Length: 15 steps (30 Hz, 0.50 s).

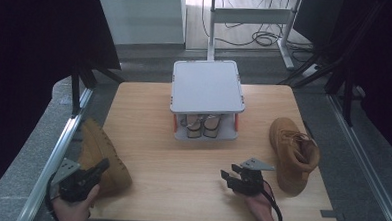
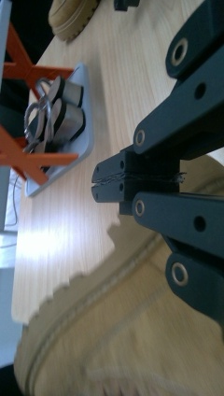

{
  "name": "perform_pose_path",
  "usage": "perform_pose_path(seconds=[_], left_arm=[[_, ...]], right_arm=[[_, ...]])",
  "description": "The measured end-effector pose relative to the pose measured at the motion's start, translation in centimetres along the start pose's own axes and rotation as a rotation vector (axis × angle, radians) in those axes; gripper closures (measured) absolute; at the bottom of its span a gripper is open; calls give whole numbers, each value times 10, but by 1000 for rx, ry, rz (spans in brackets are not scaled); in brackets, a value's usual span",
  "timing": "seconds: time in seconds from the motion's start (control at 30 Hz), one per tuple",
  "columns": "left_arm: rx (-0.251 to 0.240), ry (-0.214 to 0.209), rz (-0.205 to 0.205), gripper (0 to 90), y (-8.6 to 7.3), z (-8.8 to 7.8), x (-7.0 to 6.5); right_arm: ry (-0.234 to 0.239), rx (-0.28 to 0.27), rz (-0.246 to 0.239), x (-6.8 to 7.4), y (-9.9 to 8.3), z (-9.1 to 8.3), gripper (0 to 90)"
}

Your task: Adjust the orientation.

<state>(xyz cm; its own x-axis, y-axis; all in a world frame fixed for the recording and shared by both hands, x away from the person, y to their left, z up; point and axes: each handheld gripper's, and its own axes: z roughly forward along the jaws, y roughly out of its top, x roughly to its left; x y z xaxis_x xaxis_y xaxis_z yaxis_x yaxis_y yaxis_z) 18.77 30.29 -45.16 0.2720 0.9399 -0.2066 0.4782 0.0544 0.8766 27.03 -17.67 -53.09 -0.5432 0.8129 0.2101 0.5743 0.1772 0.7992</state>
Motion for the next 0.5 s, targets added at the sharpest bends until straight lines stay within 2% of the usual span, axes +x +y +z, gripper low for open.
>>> perform_pose_path(seconds=[0.23, 0.3, 0.37, 0.5], left_arm=[[-23, 17, -50, 892, -12, -24, 22], [-35, 13, -84, 892, -16, -30, 32], [-43, 29, -111, 892, -21, -38, 42], [-45, 62, -131, 892, -32, -50, 54]], right_arm=[[-4, 1, -1, 0, 0, 0, 474], [-6, 2, -3, 0, 0, 0, 474], [-5, 4, 0, 0, 0, 1, 474], [-5, 8, 0, 0, -1, 3, 474]])
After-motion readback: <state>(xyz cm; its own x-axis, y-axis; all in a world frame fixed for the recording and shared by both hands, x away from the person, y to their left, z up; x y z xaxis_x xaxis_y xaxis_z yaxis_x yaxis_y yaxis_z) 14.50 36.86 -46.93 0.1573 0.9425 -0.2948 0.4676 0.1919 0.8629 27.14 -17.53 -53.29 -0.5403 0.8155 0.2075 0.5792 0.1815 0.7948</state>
